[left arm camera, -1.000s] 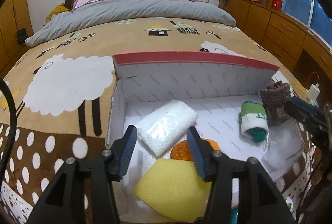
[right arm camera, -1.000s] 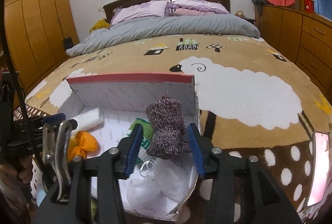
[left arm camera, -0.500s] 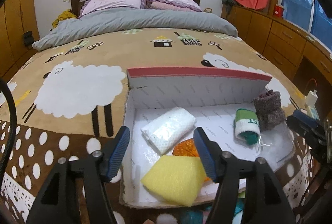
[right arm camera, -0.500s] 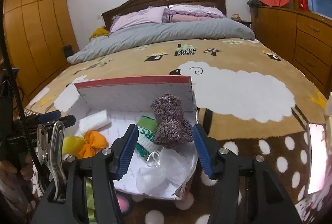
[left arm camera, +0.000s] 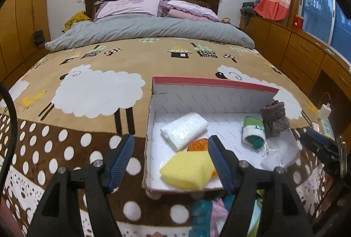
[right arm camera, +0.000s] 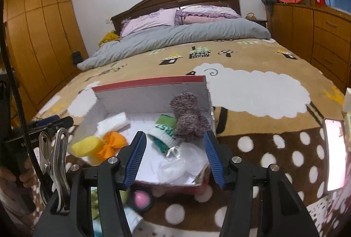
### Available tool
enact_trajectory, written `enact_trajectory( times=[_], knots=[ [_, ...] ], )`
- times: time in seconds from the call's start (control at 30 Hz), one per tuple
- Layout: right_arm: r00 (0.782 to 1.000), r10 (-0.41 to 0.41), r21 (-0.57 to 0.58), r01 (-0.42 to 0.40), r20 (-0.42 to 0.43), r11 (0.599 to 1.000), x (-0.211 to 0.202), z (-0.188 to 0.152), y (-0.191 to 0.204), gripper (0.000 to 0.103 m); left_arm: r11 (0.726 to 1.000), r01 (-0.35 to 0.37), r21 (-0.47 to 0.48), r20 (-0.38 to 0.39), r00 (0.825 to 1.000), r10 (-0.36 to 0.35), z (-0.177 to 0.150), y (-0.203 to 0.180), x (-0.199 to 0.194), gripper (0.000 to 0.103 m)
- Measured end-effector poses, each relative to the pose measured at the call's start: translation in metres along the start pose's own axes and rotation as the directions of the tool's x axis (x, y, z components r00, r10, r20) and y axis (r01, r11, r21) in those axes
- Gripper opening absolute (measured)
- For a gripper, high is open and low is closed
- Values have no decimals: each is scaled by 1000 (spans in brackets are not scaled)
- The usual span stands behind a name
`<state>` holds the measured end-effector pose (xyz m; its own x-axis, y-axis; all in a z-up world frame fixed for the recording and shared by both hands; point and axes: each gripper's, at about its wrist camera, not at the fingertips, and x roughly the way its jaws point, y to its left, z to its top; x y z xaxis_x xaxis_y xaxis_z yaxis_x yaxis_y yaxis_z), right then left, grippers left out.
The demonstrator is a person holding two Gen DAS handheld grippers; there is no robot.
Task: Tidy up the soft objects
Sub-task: 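Move both grippers back from the shoebox to the pile of soft items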
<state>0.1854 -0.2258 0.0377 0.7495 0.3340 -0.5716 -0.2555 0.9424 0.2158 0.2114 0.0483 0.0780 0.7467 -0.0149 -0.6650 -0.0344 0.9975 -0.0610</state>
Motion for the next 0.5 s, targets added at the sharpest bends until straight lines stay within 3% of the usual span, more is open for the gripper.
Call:
enact_trajectory(
  times=[0.2, 0.5],
  knots=[
    [997, 76, 46, -76, 1, 996, -18, -4, 5, 56, 1000, 0, 18, 7, 1000, 0, -12, -1, -21, 73],
    [996, 86, -10, -86, -24, 996, -41, -24, 29, 56, 999, 16, 40, -7, 1000, -15, -35, -4, -44, 73]
  ],
)
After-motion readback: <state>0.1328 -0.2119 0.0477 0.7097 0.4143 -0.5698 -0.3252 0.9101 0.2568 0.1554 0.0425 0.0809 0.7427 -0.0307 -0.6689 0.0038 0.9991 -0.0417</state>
